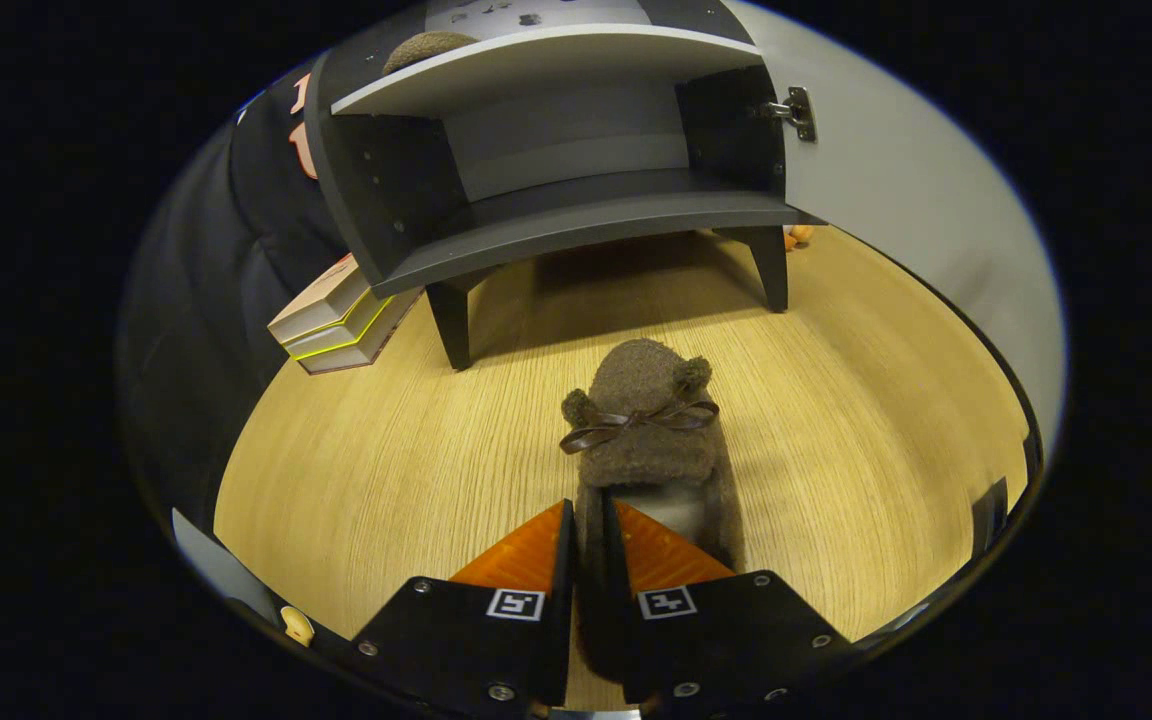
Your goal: Open the shoe cabinet door, grab the shoes and put them into the shoe cabinet, then close the shoe cabinet door.
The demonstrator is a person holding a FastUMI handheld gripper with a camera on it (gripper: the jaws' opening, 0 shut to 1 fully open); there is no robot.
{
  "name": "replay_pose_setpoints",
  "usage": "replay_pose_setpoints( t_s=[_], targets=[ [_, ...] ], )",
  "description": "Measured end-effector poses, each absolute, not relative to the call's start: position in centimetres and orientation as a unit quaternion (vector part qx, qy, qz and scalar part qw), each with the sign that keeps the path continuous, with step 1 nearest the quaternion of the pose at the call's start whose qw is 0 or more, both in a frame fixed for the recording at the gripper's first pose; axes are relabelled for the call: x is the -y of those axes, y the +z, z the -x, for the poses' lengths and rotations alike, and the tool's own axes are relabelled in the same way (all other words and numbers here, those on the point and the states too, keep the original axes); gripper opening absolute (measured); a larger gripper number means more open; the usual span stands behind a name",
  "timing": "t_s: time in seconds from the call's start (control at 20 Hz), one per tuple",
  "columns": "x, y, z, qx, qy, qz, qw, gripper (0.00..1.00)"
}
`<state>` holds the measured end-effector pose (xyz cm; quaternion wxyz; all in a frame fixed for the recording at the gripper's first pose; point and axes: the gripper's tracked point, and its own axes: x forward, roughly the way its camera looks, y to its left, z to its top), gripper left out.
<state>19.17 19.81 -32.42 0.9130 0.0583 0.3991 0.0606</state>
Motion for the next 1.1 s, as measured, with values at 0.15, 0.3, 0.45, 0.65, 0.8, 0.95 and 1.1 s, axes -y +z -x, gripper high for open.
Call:
replay_pose_setpoints(
  t_s=[0.15,0.3,0.45,0.65,0.8,0.95,1.1],
  targets=[
    [-19.7,-33.1,-20.3,-0.397,0.058,-0.045,0.915,0.19],
    [-19.7,-33.3,-21.1,-0.4,0.046,-0.057,0.913,0.12],
    [-19.8,-33.1,-21.2,-0.402,0.042,-0.069,0.912,0.09],
    [-18.3,-31.1,-20.8,-0.396,0.032,-0.062,0.916,0.09],
    [-17.6,-28.4,-20.4,-0.385,0.027,-0.077,0.919,0.09],
    [-17.1,-25.3,-20.0,-0.366,0.023,-0.076,0.927,0.09],
    [-16.7,-21.4,-19.8,-0.347,0.028,-0.08,0.934,0.09]
  ],
)
